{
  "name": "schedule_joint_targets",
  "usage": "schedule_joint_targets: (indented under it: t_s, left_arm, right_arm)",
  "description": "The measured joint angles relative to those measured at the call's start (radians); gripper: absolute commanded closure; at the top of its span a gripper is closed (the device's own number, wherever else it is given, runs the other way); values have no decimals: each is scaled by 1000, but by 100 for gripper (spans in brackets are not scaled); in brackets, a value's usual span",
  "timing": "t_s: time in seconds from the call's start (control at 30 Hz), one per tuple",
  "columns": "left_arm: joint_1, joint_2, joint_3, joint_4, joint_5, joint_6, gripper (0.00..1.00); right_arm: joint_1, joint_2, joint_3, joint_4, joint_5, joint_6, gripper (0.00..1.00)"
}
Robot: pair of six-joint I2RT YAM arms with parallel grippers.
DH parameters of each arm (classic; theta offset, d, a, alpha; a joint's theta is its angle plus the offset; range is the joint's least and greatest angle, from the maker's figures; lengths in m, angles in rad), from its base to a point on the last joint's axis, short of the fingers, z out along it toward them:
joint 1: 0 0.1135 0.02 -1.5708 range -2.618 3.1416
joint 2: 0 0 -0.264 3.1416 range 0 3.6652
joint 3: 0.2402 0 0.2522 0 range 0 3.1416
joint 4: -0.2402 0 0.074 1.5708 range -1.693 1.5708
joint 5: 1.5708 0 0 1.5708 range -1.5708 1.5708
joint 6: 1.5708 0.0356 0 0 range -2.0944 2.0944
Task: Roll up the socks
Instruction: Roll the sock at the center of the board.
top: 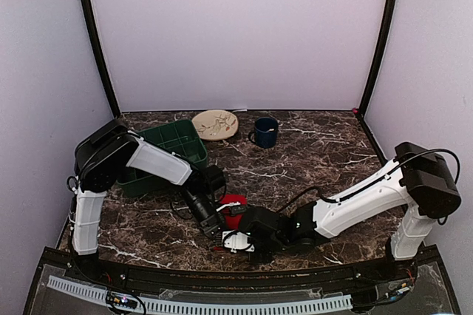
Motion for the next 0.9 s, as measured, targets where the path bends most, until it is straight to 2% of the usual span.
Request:
schedule_joint_targets:
  t_s: [0.13,0.2,0.4,0.47,0.57,0.9]
  left_arm:
    - [1,1,4,-10,0,1,100]
    - [3,1,4,-13,-1,1,96]
    - [14,1,5,-14,-2,-17,71]
    - [19,-1,5,-13,13,-33,67]
    - [31,-17,-3,6,12,-59,62]
    - [58,-68,-59,91,-18,-121,59]
  right_arm:
    - [-20,11,18,-13,-43,0,95]
    - [-32,13,23,-20,-64,3,97]
    - [-67,14,28,-26,-137,22,100]
    - [-77,14,28,-26,-155,29,100]
    - [-90,14,28,-24,-172,41,100]
    - [-105,13,19,-5,-196,75,100]
